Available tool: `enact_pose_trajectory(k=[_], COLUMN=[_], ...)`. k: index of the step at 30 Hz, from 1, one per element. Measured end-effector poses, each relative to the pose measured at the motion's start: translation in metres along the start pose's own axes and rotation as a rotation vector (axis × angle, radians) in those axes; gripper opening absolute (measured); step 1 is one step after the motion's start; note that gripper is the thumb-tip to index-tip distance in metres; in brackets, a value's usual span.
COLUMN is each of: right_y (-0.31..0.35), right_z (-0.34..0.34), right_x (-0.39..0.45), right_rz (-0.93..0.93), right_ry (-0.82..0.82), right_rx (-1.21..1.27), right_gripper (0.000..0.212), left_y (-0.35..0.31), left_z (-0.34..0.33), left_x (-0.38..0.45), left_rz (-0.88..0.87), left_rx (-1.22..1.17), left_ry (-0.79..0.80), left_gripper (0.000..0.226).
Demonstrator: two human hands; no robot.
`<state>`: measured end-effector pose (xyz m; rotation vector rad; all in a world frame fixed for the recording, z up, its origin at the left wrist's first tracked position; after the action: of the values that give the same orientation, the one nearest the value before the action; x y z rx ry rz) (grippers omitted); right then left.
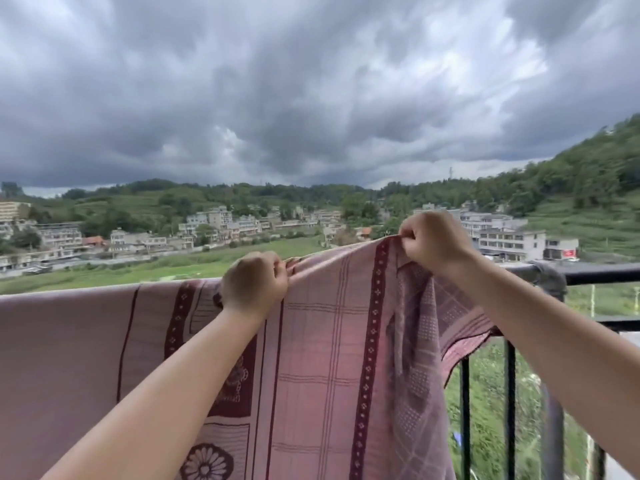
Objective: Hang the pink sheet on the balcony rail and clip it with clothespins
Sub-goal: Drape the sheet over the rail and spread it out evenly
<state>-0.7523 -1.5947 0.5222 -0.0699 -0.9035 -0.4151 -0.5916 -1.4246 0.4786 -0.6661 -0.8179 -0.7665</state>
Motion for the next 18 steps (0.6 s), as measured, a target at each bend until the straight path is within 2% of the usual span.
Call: enact_pose_trajectory(k=[3, 6, 9, 13, 18], right_y=[0.002, 0.001, -0.011, -0.024, -0.058], right_z=[0.01, 0.009, 0.012, 0.018, 0.005], right_x=[0.029, 0.055, 0.087, 0.139, 0.199], right_rz=[0.009, 0.018, 0.067, 0.176, 0.259], right_ry=[0.06, 0.021, -0.094, -0.215, -0.202], right_rx=[-0.1, -0.173, -0.241, -0.299, -0.384], right_gripper=[0.024, 0.019, 0.023, 0.025, 0.026], left_y=[-0.004, -0.019, -0.042, -0.071, -0.095], left_z=[0.007, 0.013, 0.01, -0.002, -0.028], left_x=[-0.001, -0.002, 0.006, 0.044, 0.102], left_rz=[-0.044, -0.131, -0.134, -0.045, 0.115], left_rx=[-0.017, 0.059, 0.131, 0.099, 0.173], left_ry=[0.054, 0.111, 0.136, 0.103, -0.045], left_gripper=[0.039, 0.059, 0.049, 0.023, 0.023])
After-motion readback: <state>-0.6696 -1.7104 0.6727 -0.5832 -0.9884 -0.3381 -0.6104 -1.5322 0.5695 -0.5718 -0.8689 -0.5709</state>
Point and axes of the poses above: each hand's wrist, its own x-axis towards the middle knuckle, its own z-axis out of the back of the hand, y = z × x, the point moved 2 cm from there along x, towards the middle knuckle, and after that the axes turned 1 degree about -x, right-handed, at the moved point
